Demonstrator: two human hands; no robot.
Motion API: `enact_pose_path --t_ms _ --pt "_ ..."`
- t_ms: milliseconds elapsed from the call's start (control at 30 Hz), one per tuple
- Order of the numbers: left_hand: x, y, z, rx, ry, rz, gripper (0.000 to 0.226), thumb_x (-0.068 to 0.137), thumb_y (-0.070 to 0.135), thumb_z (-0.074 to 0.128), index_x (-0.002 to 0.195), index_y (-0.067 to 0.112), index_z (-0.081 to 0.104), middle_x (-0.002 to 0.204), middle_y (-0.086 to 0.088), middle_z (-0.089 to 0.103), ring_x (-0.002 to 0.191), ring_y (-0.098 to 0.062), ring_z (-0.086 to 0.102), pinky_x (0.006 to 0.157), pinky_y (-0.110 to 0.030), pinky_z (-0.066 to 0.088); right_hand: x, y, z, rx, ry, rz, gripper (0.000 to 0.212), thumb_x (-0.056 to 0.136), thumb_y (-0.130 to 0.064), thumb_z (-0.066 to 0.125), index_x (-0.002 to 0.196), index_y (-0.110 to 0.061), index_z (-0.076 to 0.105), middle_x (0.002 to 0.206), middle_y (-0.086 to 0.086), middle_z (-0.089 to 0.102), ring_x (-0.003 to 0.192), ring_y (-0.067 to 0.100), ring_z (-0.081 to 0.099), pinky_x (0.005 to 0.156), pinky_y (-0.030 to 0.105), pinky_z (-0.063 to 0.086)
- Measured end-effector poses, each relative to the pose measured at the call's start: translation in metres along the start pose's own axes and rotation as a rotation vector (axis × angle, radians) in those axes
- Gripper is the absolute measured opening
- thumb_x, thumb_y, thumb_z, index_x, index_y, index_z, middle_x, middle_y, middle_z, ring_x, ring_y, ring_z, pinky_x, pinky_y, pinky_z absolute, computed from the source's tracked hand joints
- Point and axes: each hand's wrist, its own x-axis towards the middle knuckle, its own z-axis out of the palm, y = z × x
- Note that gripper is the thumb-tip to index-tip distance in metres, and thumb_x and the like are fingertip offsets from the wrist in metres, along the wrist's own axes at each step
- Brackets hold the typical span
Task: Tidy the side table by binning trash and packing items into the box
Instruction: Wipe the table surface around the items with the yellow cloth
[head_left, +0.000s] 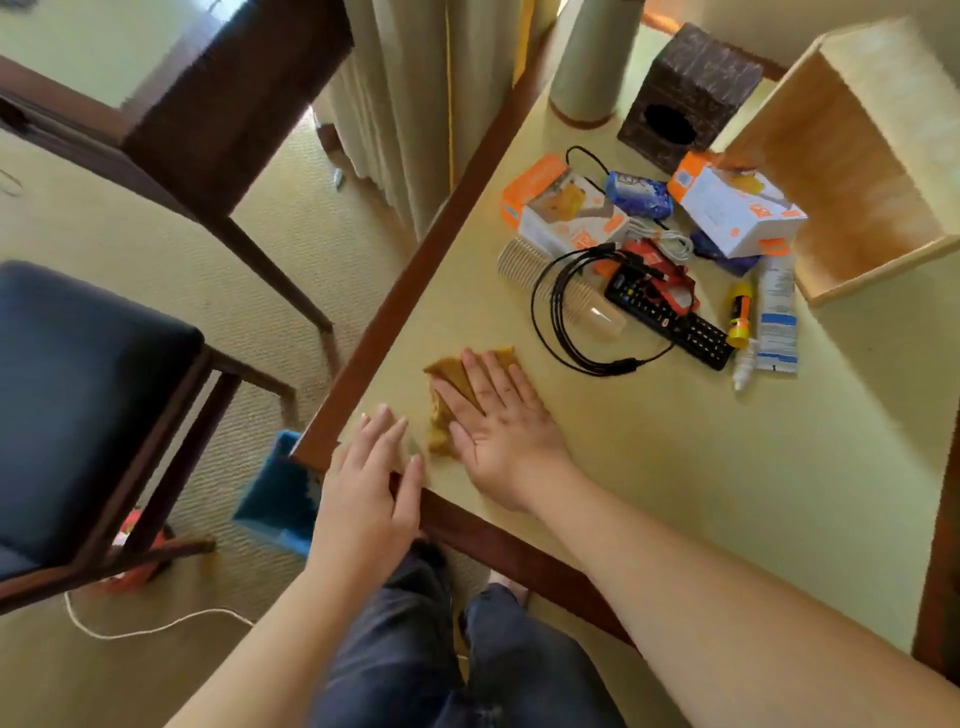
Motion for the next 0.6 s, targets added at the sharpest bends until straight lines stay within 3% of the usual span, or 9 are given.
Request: enact_pose_path --t_ms 200,333,467,533,600 --pt "-0.004 -0.04 -0.026 0.079 -0.077 0.131 0.051 0.101 0.038 0.06 0.15 0.024 0.054 0.168 0.003 0.032 0.156 -0.018 0.024 0.123 -0.03 0.014 0.131 -0.009 -0.05 -0.021 -0.012 0.055 0.063 0.106 -0.047 0.011 0.164 -0.036 -0.01 0.17 0.002 -0.028 0.156 0.021 -0.025 0.127 0.043 -0.015" --pt "0.01 -0.053 -0.044 -0.086 -0.078 0.144 0.049 0.101 0.033 0.061 0.149 0.03 0.054 0.16 0.011 0.042 0.148 -0.009 0.035 0.12 -0.017 0.016 0.187 -0.006 -0.069 -0.061 0.034 0.144 0.058 0.107 -0.045 0.013 0.162 -0.033 0.025 0.174 0.004 -0.014 0.159 0.025 -0.017 0.128 0.043 -0.011" --pt "0.023 -0.062 -0.069 -0.277 0.066 0.07 0.046 0.101 0.03 0.063 0.146 0.03 0.055 0.15 0.015 0.054 0.14 -0.002 0.045 0.117 -0.029 0.039 0.181 -0.037 -0.06 -0.064 0.077 0.267 0.054 0.105 -0.045 0.017 0.147 -0.03 0.048 0.174 0.008 -0.005 0.16 0.029 -0.011 0.129 0.047 -0.006" --pt "0.032 -0.065 -0.085 -0.318 0.136 0.006 0.049 0.101 0.032 0.064 0.148 0.029 0.054 0.145 0.014 0.059 0.136 -0.004 0.049 0.113 -0.028 0.04 0.151 -0.073 -0.038 -0.056 0.047 0.147 0.058 0.104 -0.045 0.02 0.149 -0.025 0.05 0.174 0.011 0.001 0.16 0.031 -0.008 0.128 0.046 -0.008" --pt "0.043 -0.068 -0.099 -0.328 0.167 -0.045 0.052 0.1 0.037 0.065 0.15 0.03 0.051 0.141 0.012 0.06 0.134 -0.006 0.05 0.11 -0.025 0.038 0.099 -0.118 -0.011 -0.079 0.032 -0.125 0.06 0.103 -0.046 0.025 0.155 -0.023 0.045 0.172 0.015 0.014 0.16 0.035 0.0 0.128 0.049 -0.006"
